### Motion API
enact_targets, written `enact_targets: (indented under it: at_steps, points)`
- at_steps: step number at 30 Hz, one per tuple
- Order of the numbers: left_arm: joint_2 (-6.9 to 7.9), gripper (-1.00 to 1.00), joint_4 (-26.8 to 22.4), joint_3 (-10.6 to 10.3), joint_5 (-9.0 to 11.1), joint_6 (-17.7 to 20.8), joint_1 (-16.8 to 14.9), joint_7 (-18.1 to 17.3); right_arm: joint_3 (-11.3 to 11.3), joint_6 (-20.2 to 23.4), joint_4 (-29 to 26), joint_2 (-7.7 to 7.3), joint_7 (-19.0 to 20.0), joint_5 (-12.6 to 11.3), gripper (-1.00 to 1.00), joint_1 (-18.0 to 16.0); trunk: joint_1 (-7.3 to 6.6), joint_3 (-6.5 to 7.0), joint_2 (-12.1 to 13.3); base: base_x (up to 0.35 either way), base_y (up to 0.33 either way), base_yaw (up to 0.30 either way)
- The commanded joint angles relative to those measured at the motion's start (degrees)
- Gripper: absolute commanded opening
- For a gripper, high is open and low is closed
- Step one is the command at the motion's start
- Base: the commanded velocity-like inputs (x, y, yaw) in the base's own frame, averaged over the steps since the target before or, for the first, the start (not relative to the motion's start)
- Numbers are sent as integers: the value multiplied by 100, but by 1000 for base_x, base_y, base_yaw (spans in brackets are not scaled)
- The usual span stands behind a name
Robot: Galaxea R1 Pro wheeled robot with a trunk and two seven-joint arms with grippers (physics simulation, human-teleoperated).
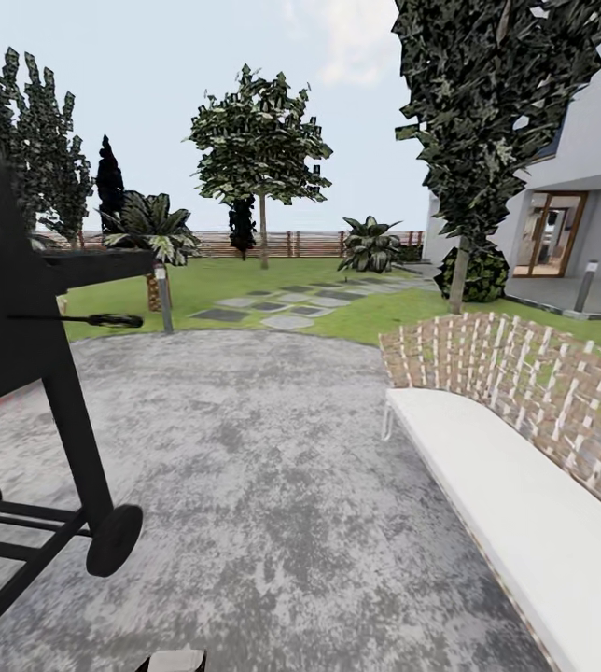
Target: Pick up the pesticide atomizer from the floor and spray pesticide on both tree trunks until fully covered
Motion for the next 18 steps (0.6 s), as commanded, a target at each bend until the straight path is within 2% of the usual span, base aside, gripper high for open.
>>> enact_targets:
  at_steps: [1,18]
  points:
    - [0,100,0,0,0,0,0,0,2,0,0,0,0,0,100,0,0,0,0,337,0,0]
    - [0,100,0,-1,0,-1,0,0,2,0,0,2,0,0,100,0,0,0,0,337,0,0]
